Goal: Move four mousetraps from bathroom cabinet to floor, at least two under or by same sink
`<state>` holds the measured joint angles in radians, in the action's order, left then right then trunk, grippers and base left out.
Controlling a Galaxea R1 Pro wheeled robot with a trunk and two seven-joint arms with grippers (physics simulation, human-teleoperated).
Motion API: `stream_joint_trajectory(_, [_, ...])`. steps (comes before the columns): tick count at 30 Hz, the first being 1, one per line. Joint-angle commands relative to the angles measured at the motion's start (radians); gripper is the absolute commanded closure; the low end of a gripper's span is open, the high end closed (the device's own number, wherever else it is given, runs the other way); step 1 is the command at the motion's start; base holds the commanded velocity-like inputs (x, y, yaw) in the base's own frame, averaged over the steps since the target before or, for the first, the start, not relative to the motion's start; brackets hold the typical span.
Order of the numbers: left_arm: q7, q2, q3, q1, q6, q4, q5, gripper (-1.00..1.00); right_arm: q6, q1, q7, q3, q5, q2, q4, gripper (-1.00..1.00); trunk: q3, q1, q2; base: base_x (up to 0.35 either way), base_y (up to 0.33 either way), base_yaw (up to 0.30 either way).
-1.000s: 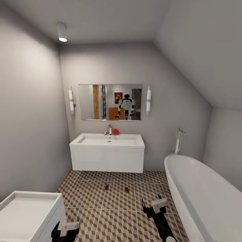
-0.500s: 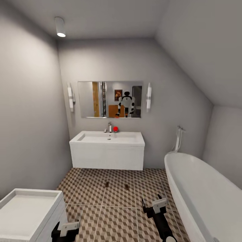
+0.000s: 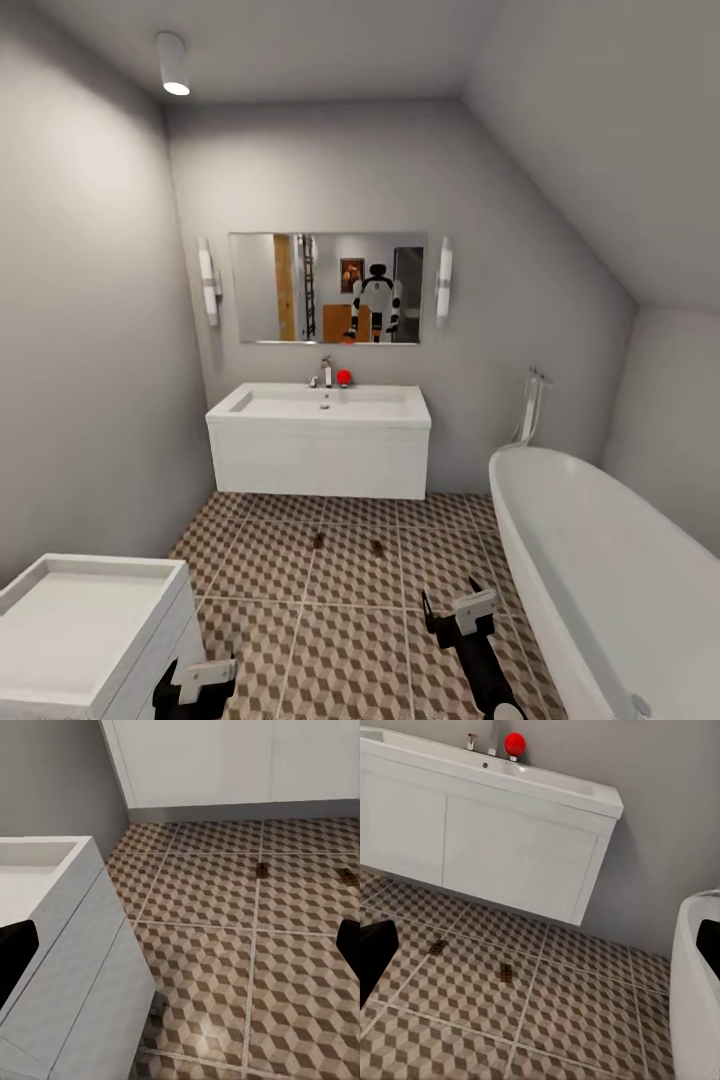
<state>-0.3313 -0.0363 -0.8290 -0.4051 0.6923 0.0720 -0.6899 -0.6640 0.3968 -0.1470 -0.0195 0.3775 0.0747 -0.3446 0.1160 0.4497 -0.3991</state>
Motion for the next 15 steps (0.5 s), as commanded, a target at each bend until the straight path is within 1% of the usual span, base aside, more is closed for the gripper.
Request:
stream_joint_trajectory(1, [-0.009, -0.001, -0.009, 0.000, -0.001, 0.002, 0.000, -1.00, -0.002, 0.000, -0.008, -0.002, 0.011, 0.000, 0.001, -1.00, -0.002, 0.000, -0.001, 0.000, 0.000, 0.000])
stream_joint_trajectory(15, [-0.009, -0.001, -0.009, 0.000, 0.000, 0.002, 0.000, -1.00, -0.002, 0.000, -0.008, -0.002, 0.011, 0.000, 0.001, -1.00, -0.025, 0.000, -0.001, 0.000, 0.000, 0.000])
